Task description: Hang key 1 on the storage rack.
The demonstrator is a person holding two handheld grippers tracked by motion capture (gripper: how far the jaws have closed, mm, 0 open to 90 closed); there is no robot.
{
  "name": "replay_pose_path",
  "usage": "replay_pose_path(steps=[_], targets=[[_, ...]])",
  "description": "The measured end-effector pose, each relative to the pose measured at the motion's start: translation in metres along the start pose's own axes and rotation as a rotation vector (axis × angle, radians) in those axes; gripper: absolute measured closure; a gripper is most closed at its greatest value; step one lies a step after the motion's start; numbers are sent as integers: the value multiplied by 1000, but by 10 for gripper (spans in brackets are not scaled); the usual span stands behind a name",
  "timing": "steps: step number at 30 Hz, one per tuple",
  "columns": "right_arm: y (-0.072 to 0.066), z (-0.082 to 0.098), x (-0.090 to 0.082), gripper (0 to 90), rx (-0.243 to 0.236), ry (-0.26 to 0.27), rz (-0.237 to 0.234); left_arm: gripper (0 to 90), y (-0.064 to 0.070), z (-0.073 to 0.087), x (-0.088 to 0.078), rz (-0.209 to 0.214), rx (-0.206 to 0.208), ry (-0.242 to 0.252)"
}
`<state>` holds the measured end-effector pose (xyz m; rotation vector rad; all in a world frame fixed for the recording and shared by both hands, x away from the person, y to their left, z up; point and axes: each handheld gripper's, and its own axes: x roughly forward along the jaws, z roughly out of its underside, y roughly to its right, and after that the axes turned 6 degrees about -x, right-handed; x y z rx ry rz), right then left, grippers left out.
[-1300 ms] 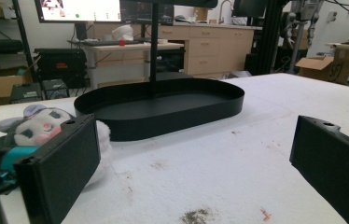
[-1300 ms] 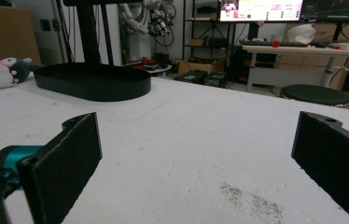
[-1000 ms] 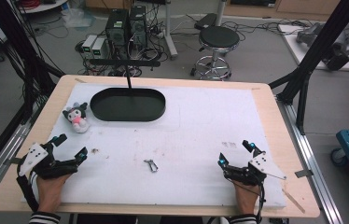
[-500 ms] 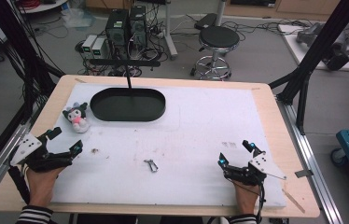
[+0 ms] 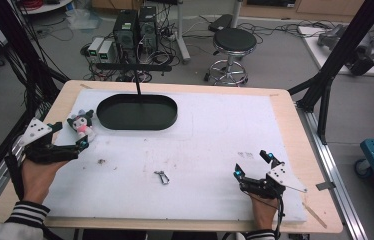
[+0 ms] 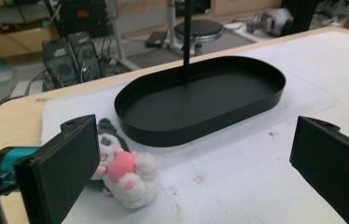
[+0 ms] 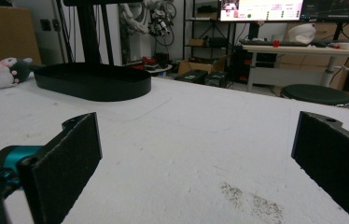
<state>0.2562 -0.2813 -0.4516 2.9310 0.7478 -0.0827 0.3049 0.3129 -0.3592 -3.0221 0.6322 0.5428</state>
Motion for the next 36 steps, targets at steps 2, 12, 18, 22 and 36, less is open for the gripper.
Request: replay_pose_path(steps=[2, 12, 18, 22, 36], targets=[[0, 0, 0, 8, -5, 3, 2, 21, -1, -6, 5, -14, -12, -32], [1, 0, 0, 8, 5, 1, -1, 21, -12, -23, 29, -95, -28, -177], [1, 0, 0, 8, 7, 1, -2, 21, -23, -27, 42, -127, -88, -262], [1, 0, 0, 8, 5, 1, -1, 21, -27, -27, 48, -152, -107, -304], [1, 0, 0, 8, 7, 1, -1, 21, -38, -24, 78, -210, -177, -431]])
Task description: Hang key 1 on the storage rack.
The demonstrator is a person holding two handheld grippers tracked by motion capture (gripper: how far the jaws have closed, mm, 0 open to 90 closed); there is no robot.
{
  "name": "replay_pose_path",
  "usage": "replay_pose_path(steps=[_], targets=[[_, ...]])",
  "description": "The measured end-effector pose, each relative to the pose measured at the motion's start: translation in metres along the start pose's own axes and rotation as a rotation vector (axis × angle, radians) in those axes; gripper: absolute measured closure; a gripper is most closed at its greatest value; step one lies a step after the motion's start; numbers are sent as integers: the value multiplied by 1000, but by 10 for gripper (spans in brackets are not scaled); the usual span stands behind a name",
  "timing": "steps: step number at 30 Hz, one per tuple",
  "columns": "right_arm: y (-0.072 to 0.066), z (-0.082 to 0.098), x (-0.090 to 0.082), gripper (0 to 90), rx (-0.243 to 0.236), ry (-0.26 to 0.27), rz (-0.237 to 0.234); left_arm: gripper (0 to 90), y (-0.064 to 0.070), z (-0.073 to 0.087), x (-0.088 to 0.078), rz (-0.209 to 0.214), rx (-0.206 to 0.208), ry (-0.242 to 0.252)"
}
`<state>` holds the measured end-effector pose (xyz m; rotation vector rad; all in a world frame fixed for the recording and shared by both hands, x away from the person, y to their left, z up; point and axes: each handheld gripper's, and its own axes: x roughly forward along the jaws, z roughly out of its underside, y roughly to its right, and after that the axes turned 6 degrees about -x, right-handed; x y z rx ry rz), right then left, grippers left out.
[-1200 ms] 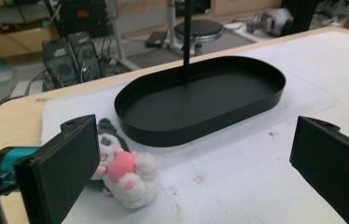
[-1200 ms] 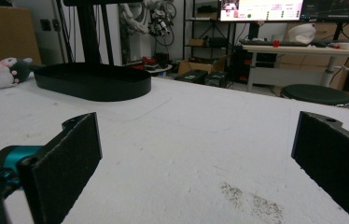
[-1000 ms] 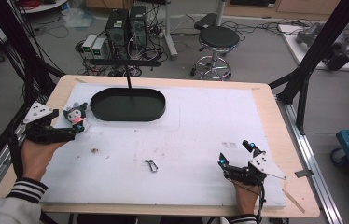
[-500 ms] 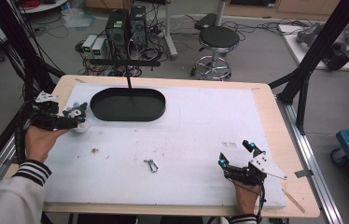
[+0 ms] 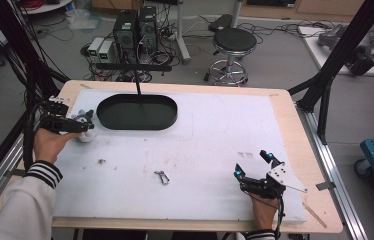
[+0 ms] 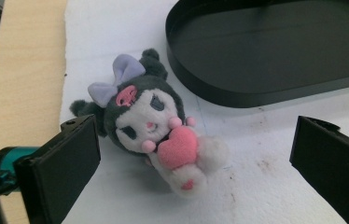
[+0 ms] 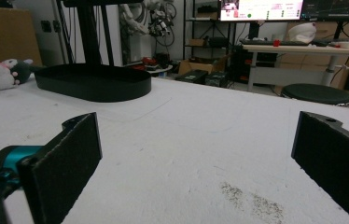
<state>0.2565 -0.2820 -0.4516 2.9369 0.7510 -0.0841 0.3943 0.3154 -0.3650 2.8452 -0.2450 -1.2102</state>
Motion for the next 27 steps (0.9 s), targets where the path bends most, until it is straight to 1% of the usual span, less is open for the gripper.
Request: replay_pose_path(steps=[3, 4, 7, 10, 12, 14, 15, 16, 18, 20, 23, 24, 26, 27], targets=[[0, 0, 0, 8, 6, -1, 0, 21, 0, 0, 3, -12, -2, -14], [0, 0, 0, 8, 5, -2, -1, 21, -1, 0, 7, -23, -12, -24], [0, 0, 0, 8, 9, 1, -1, 21, -1, 0, 12, -33, -30, -52], [0, 0, 0, 8, 11, 0, -1, 21, -1, 0, 18, -49, -38, -78], [1, 0, 0, 8, 12, 0, 0, 21, 0, 0, 21, -53, -48, -82], [1, 0, 0, 8, 6, 3, 2, 21, 0, 0, 23, -55, -45, -95], [1, 0, 0, 8, 6, 5, 0, 21, 1, 1, 24, -60, -50, -93], [1, 0, 0, 8, 7, 5, -1, 21, 1, 1, 25, -66, -52, -101], [2, 0, 0, 8, 8, 4, -2, 21, 1, 2, 27, -68, -65, -115], [2, 0, 0, 8, 10, 5, -2, 21, 1, 4, 29, -68, -80, -115], [1, 0, 0, 8, 15, 2, 0, 21, 0, 8, 33, -79, -86, -142], [1, 0, 0, 8, 14, 2, 0, 21, 0, 9, 35, -81, -91, -144], [2, 0, 0, 8, 10, 4, -1, 21, -1, 9, 35, -82, -87, -151], [2, 0, 0, 8, 10, 4, -1, 21, 0, 9, 36, -85, -93, -145]])
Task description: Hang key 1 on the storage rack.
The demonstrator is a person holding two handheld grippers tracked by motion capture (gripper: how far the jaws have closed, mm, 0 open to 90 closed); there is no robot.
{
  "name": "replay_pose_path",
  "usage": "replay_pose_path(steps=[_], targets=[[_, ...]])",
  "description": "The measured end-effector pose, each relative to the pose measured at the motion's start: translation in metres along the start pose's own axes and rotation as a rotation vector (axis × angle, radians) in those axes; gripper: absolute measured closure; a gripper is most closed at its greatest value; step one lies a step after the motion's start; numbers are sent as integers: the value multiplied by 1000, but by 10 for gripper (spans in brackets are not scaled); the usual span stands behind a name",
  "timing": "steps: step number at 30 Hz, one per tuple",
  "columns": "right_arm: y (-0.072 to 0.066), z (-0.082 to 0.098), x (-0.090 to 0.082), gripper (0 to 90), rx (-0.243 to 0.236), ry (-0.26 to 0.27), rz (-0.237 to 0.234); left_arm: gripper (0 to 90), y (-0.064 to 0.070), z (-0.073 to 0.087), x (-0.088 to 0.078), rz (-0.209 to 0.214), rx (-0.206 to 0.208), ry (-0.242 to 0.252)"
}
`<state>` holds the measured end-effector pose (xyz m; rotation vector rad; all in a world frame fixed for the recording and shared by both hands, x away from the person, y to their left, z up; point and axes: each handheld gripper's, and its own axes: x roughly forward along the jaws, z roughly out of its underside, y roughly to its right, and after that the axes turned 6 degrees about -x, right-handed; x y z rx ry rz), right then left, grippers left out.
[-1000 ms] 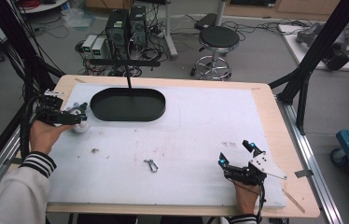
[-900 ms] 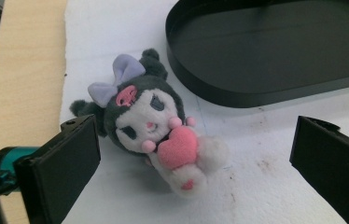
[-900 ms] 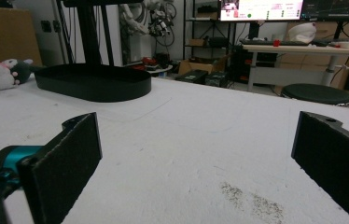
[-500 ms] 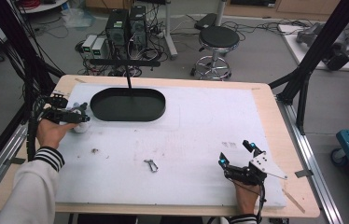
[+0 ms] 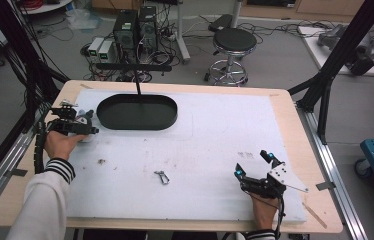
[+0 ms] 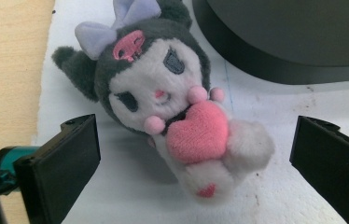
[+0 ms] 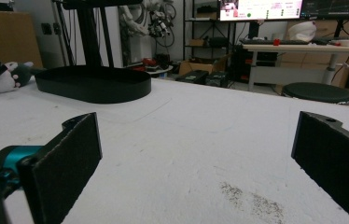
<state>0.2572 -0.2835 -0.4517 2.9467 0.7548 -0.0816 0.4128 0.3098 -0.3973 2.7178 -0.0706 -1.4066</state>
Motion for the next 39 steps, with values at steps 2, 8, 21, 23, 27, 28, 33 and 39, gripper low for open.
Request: replay_pose_path(steps=[2, 8, 21, 23, 27, 28, 33, 39], targets=[[0, 0, 0, 8, 0, 0, 0, 21, 1, -1, 1, 10, -8, 5], [0, 0, 0, 8, 3, -2, 0, 21, 5, -1, 7, 15, -11, -10], [0, 0, 0, 8, 11, -3, 1, 21, 6, 1, 13, -10, -38, -45], [0, 0, 0, 8, 10, -3, 1, 21, 4, 1, 15, -25, -48, -57], [0, 0, 0, 8, 11, -3, 1, 21, 2, 2, 15, -34, -63, -62], [0, 0, 0, 8, 12, -3, 1, 22, 3, 3, 15, -32, -63, -65], [0, 0, 0, 8, 11, -5, 0, 21, 2, 2, 14, -31, -63, -71], [0, 0, 0, 8, 13, -3, 0, 57, 0, 3, 16, -41, -73, -86]])
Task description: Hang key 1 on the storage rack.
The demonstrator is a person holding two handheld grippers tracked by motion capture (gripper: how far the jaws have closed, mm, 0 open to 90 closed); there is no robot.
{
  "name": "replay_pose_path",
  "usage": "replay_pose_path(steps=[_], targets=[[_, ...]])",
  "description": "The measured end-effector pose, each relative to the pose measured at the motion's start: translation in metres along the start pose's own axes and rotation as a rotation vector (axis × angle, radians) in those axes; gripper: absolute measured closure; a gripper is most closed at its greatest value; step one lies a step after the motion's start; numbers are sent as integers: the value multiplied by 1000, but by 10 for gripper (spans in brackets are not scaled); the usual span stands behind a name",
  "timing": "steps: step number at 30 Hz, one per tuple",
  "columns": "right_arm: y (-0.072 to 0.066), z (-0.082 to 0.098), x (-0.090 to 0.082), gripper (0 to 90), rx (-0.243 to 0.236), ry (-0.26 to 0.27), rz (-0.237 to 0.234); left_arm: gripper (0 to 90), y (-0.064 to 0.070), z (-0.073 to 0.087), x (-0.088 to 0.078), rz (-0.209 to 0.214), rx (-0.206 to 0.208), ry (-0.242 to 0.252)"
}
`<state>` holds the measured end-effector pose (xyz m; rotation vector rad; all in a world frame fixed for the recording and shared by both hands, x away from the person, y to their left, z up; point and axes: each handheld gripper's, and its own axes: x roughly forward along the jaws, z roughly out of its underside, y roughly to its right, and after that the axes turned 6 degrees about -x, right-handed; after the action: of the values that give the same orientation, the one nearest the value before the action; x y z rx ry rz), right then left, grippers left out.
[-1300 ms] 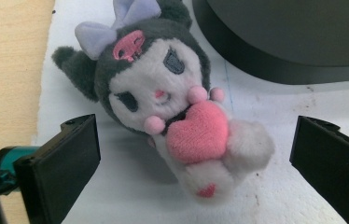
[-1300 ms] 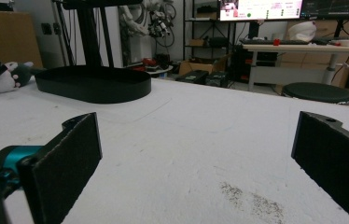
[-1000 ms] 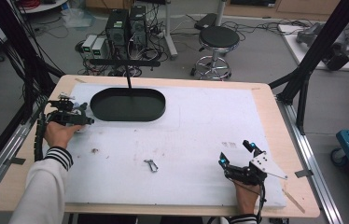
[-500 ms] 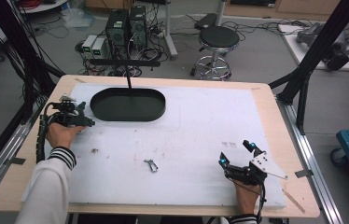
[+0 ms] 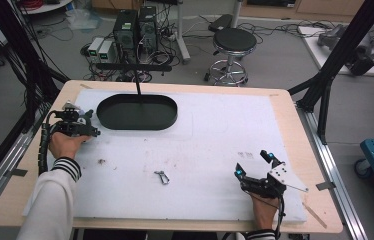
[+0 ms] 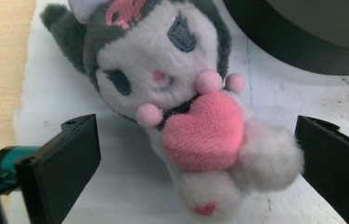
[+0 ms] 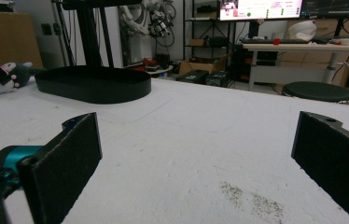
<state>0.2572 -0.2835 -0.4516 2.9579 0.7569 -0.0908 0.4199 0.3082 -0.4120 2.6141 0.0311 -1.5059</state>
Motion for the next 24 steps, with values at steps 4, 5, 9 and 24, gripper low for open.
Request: replay_pose_path(steps=[4, 5, 9, 24], targets=[[0, 0, 0, 8, -1, -1, 0, 115, 2, 0, 1, 36, -9, 7], [0, 0, 0, 8, 1, -1, 0, 123, 2, -1, 2, 30, -10, 3], [0, 0, 0, 8, 2, -1, 0, 155, 1, 0, 3, 21, -8, -5], [0, 0, 0, 8, 2, 0, -2, 445, 3, 2, 3, 29, 22, -1]])
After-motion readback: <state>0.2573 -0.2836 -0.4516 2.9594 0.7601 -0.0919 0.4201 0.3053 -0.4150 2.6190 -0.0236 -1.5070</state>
